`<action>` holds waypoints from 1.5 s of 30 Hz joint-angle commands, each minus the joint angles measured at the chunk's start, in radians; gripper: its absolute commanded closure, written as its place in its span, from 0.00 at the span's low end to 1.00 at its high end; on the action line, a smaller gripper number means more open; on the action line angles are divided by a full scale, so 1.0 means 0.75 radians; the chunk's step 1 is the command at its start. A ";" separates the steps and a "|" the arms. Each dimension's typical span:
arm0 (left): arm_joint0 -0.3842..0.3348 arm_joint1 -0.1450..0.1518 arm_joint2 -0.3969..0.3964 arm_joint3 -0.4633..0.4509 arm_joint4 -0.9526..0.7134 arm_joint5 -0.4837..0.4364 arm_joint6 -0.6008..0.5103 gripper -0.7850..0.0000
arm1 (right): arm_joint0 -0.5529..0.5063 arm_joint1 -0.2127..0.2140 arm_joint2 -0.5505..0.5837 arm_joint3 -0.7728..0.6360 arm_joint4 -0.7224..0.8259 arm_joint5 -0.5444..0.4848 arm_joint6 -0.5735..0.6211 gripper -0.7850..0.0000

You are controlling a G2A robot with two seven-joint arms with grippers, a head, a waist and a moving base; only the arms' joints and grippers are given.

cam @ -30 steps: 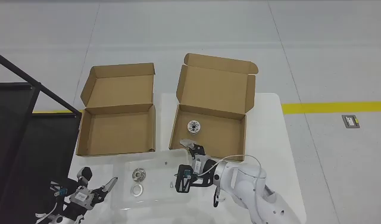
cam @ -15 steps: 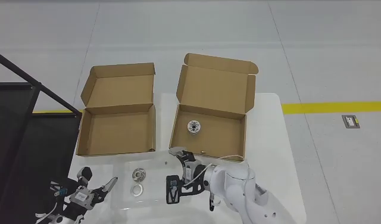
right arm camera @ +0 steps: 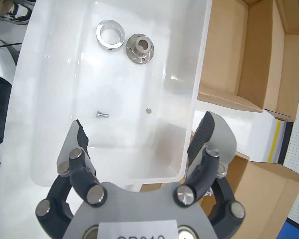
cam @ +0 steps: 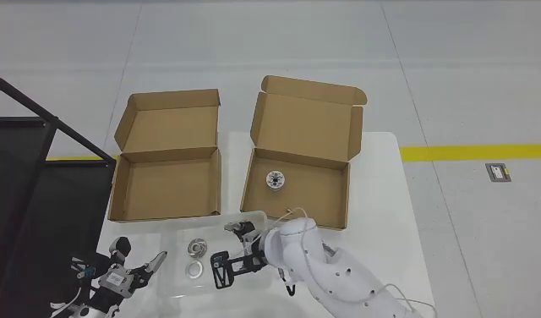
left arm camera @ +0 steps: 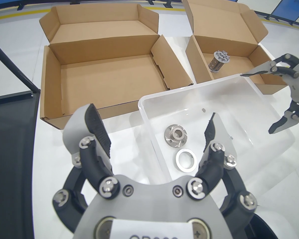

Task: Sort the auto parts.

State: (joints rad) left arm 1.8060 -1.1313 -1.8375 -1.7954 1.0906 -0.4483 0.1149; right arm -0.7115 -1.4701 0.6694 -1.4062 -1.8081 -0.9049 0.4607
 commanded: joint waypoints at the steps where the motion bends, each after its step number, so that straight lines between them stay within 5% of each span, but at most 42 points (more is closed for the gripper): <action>1: 0.000 0.000 0.000 0.000 0.000 0.000 0.000 0.00 | 0.015 -0.012 -0.021 0.034 0.027 -0.020 0.036 0.14; 17: 0.000 0.000 0.000 0.000 0.000 0.000 0.000 0.00 | 0.129 -0.160 -0.172 0.384 0.284 0.071 0.327 0.29; 26: 0.000 0.000 0.000 0.000 0.000 0.000 0.000 0.00 | 0.185 -0.224 -0.228 0.547 0.336 0.085 0.337 0.50; 36: 0.000 0.000 0.000 0.000 0.000 0.000 0.000 0.00 | 0.219 -0.271 -0.258 0.647 0.363 0.079 0.341 0.55; 45: 0.000 0.000 0.000 0.000 0.000 0.000 0.000 0.00 | 0.241 -0.300 -0.268 0.717 0.376 0.073 0.338 0.69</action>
State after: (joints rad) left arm 1.8060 -1.1313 -1.8375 -1.7954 1.0906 -0.4483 0.1149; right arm -0.5324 -1.6935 0.4687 -0.8734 -1.5273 -0.8509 0.7127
